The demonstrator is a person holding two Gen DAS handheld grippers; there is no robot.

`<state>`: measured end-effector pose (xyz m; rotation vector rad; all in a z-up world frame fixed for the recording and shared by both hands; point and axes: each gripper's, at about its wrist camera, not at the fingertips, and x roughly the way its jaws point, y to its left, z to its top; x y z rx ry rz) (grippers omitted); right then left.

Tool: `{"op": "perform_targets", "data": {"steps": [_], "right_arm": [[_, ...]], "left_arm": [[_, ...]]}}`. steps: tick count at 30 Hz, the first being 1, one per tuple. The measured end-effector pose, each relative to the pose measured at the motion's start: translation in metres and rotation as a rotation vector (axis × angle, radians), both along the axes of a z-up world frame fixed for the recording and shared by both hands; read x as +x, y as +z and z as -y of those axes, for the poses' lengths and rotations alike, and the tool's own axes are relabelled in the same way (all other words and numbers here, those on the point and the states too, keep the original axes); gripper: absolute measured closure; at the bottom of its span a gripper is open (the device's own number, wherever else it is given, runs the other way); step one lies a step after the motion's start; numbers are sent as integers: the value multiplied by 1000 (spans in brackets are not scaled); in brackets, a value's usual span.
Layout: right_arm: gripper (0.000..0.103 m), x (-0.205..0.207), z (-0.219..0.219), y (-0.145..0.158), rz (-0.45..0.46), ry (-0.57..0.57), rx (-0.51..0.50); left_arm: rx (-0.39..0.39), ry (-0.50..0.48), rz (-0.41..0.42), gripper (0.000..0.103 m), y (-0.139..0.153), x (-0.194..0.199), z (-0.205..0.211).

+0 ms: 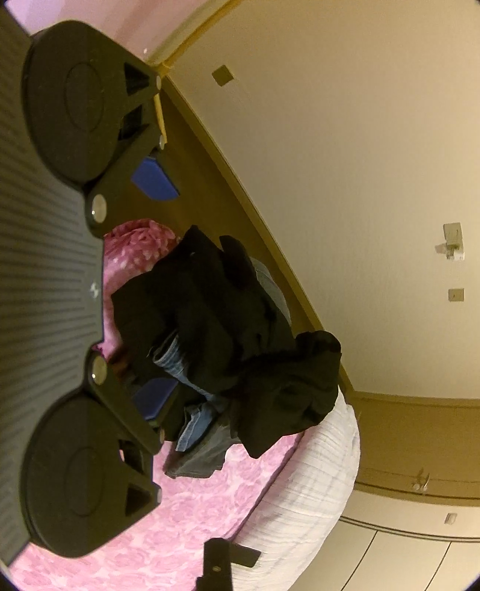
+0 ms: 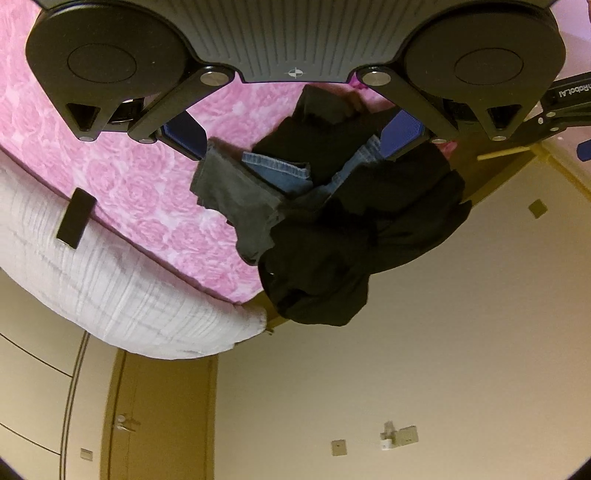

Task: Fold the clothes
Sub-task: 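Move both grippers toward the pile of clothes on the bed, then grasp the black garment on top of the pile with the left gripper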

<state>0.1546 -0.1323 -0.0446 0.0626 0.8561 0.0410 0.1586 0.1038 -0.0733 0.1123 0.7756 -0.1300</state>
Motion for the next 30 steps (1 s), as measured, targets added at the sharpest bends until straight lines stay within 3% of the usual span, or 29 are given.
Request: {"op": "perform_targets", "data": {"steps": [13, 23, 30], "right_arm": [[0, 21, 10, -6, -31, -21, -26], [0, 38, 39, -10, -24, 91, 23], [1, 60, 67, -14, 32, 135, 55]], "left_arm": [[-21, 1, -24, 2, -9, 27, 8], [27, 73, -15, 2, 3, 23, 39], [56, 5, 6, 2, 4, 40, 61]]}}
